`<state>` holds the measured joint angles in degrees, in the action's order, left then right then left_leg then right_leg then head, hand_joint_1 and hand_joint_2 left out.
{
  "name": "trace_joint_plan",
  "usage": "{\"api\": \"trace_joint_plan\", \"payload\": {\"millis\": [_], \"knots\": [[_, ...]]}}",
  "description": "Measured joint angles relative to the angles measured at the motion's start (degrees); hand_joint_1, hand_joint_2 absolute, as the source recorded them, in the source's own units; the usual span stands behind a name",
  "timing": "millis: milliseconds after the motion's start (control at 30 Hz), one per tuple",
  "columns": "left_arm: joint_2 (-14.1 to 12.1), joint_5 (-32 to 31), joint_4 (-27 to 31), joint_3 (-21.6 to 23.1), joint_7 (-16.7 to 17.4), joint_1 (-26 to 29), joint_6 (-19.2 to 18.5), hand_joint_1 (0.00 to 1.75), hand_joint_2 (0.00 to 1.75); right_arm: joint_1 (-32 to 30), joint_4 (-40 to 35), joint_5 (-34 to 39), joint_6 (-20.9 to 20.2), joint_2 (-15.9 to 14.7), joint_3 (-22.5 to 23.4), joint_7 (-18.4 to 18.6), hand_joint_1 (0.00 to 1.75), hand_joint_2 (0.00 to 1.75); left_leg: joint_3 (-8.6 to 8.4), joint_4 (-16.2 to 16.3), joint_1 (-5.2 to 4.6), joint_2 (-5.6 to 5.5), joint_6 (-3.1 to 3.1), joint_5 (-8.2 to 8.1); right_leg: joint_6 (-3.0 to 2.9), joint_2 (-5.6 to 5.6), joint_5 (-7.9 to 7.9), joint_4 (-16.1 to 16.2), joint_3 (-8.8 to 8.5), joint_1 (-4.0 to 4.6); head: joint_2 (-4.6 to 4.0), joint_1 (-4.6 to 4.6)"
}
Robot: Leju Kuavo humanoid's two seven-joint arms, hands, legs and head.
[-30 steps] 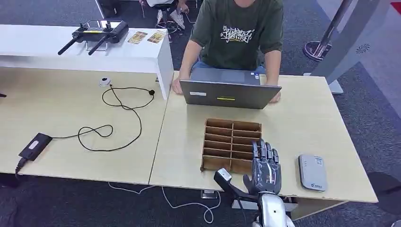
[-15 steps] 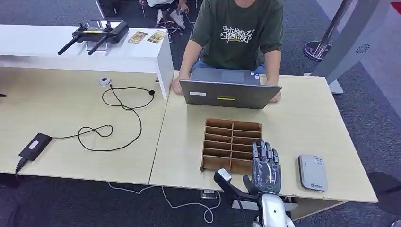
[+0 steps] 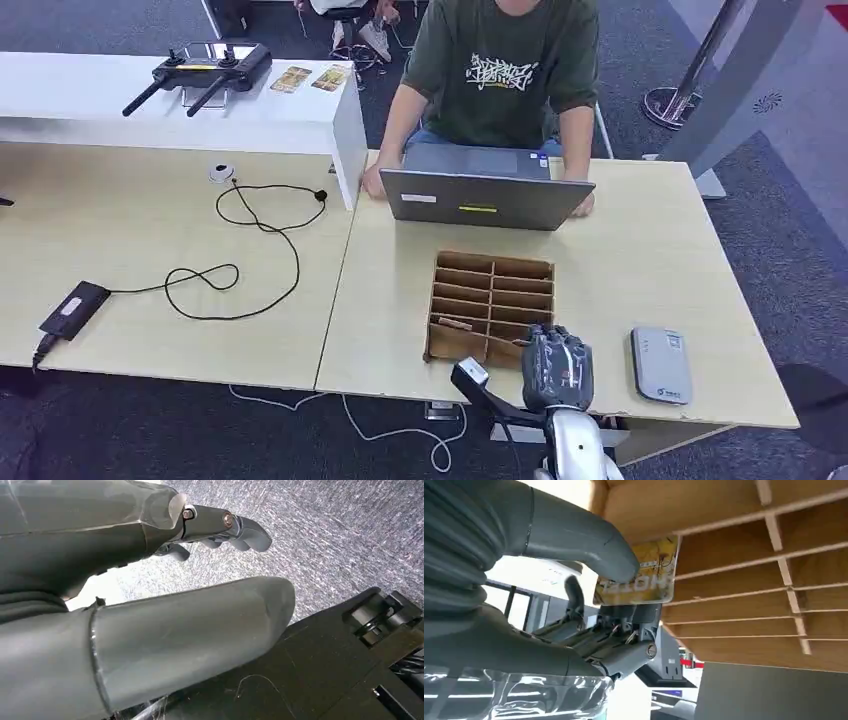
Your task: Pass the card to the sensor for recognition and then transmit it.
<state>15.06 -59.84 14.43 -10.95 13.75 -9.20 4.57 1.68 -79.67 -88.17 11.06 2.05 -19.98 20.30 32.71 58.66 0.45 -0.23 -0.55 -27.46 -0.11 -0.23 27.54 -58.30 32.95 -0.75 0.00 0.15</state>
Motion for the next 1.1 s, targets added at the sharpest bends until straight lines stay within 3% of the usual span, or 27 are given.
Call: {"api": "trace_joint_plan", "payload": {"millis": [133,167,233,467,567,600,700,1100], "knots": [[0.0,0.0,0.0,-0.02,0.0,0.0,0.0,0.0,0.0,-0.04,0.0,0.0,0.02,-0.02,0.0,0.0,1.73,1.75,0.0,0.0,0.0,0.0,0.0,0.0,0.0,0.0,0.0,0.0,0.0,0.0,0.0,0.0],[0.02,0.02,0.0,-0.02,0.0,0.0,0.0,0.0,0.0,-0.04,0.0,0.0,0.02,-0.02,0.0,0.0,1.54,1.75,0.0,0.0,0.0,0.0,0.0,0.0,0.0,0.0,0.0,0.0,0.0,0.0,0.0,0.0],[0.02,0.02,0.0,0.0,0.0,-0.01,0.0,0.0,0.0,-0.03,0.0,0.0,0.04,0.0,0.02,0.0,1.45,1.75,0.0,0.0,0.0,0.0,0.0,0.0,0.0,0.0,0.0,0.0,0.0,0.0,0.0,0.0],[0.02,0.0,0.0,0.0,0.0,-0.01,0.0,0.0,0.0,-0.01,0.0,0.0,0.22,0.0,0.0,-0.07,1.41,1.75,-0.01,0.0,0.0,0.0,0.01,0.01,0.0,0.0,0.0,0.0,-0.01,0.0,0.0,0.0],[0.02,0.0,0.0,0.02,0.0,-0.01,0.0,0.0,0.0,-0.01,0.0,0.0,0.57,-0.02,0.0,0.37,1.54,1.75,-0.01,0.0,0.0,0.0,0.01,0.02,0.0,0.0,-0.01,0.0,-0.01,0.0,0.0,0.0],[0.0,0.0,0.0,0.02,0.0,-0.01,0.0,0.0,0.0,0.01,0.0,0.0,1.04,-0.02,0.0,0.98,1.66,1.75,-0.01,0.0,0.0,0.0,0.01,0.02,0.0,0.0,-0.01,0.0,-0.01,0.0,0.0,0.0],[0.0,-0.02,0.0,0.07,-0.09,-0.01,-0.07,0.0,0.0,0.04,-0.24,0.0,3.93,-0.26,-0.22,3.4,1.75,1.75,-0.01,0.0,0.0,0.0,0.01,0.03,0.0,0.0,-0.01,0.0,-0.01,0.0,0.0,0.0],[0.0,-0.26,0.0,0.46,-0.96,-0.02,-0.13,0.0,0.0,0.8,-8.02,0.0,14.27,-8.15,-3.76,14.97,1.75,1.75,0.0,0.01,-0.01,0.0,0.01,0.02,0.01,0.0,-0.02,0.01,-0.01,-0.01,0.0,0.0]]}}
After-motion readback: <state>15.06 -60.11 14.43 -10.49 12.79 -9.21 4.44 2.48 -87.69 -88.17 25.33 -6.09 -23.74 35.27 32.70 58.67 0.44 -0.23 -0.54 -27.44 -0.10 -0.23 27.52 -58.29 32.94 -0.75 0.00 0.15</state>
